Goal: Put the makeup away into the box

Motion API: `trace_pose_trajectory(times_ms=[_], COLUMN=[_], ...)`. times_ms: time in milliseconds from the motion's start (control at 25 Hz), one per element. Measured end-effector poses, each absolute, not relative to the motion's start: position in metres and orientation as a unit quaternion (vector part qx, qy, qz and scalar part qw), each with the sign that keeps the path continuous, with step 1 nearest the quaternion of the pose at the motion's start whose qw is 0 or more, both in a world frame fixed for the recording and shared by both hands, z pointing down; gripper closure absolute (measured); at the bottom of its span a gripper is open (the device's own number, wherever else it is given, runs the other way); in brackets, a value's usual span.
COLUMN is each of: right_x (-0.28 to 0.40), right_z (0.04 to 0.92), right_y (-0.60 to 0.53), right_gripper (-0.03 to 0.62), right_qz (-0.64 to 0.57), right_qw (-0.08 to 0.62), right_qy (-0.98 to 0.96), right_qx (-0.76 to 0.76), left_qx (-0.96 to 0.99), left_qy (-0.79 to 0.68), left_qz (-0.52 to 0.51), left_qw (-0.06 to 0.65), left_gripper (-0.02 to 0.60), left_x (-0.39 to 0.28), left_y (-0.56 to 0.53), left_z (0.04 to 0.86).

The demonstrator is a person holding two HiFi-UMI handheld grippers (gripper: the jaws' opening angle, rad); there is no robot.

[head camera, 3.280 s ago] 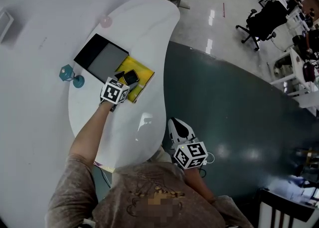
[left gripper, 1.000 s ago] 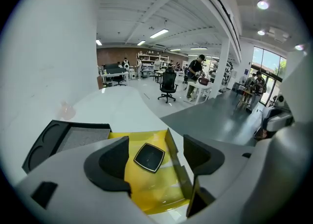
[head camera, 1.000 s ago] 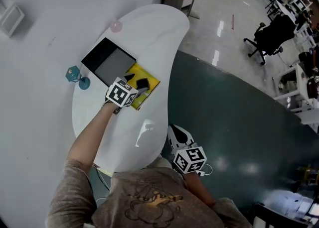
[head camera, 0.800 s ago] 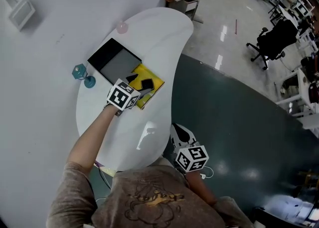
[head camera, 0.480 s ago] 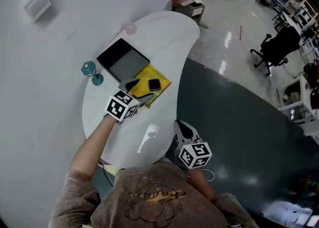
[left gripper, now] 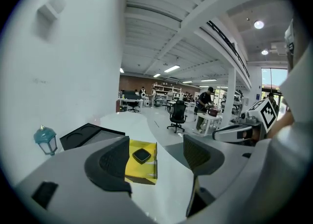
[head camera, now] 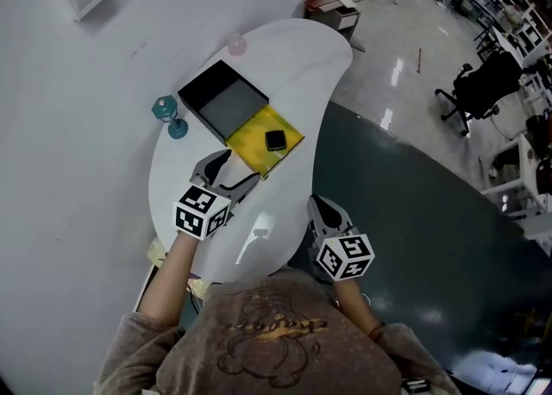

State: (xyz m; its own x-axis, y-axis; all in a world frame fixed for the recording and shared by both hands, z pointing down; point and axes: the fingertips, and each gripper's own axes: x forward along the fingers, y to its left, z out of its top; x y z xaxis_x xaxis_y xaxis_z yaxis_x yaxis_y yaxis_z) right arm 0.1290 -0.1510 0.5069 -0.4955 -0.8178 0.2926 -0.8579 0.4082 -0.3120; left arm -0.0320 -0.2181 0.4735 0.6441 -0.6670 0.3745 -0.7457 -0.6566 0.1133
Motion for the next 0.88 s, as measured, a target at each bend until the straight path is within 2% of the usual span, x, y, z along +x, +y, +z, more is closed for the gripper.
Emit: trace_pose_trajectory(times_ms=[280, 520, 880], right_x=[0.127, 0.125, 0.125], right_z=[0.506, 0.506, 0.51], right_y=[-0.148, -0.148, -0.148], right_gripper=[0.592, 0.592, 0.592], right_qz=[0.21, 0.209, 0.205], right_qw=[0.054, 0.054, 0.059], right_qy=[-0.839, -0.84, -0.841], right_qx=[0.499, 0.497, 0.498], left_qx=[0.876, 0.874, 0.871], left_qy=[-0.444, -0.463, -0.47], left_qz=[0.071, 0.047, 0.03], left_qw=[0.173, 0.14, 0.142], left_gripper=[0.224, 0.224, 0.224], left_x=[-0.057, -0.069, -0.075], left_y=[-0.193, -0.177, -0.167], left_z=[0.468, 0.47, 0.48])
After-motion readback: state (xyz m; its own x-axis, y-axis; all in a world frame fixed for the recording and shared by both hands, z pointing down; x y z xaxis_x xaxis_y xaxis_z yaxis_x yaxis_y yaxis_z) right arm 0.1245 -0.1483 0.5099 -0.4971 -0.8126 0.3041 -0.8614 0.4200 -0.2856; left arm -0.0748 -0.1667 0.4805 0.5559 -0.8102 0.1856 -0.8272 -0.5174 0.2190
